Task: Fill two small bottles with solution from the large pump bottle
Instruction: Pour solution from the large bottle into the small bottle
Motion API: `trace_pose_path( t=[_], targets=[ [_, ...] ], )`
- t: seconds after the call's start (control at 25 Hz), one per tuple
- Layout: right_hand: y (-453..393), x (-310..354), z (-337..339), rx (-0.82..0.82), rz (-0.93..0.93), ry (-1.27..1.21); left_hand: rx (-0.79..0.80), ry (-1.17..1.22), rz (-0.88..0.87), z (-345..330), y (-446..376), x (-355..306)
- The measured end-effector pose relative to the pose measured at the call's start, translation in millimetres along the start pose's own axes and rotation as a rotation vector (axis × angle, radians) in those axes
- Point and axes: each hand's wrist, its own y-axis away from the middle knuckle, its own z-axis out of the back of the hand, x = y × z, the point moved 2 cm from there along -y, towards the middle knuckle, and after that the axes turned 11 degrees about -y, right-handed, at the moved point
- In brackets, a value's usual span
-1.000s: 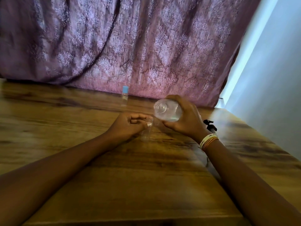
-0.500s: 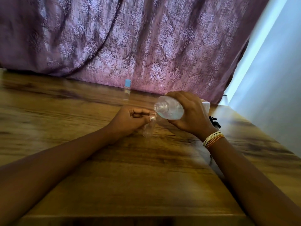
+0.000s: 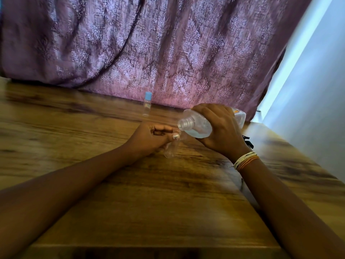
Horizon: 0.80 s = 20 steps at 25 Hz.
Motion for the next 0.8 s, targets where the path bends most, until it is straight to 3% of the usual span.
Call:
trace_pose_path(
  t=[0.8],
  targets=[
    [-0.3,-1.7,0.0,-0.034,0.029,0.065,0.002,-0.008,0.014,1.1,-0.3,0.3]
  ],
)
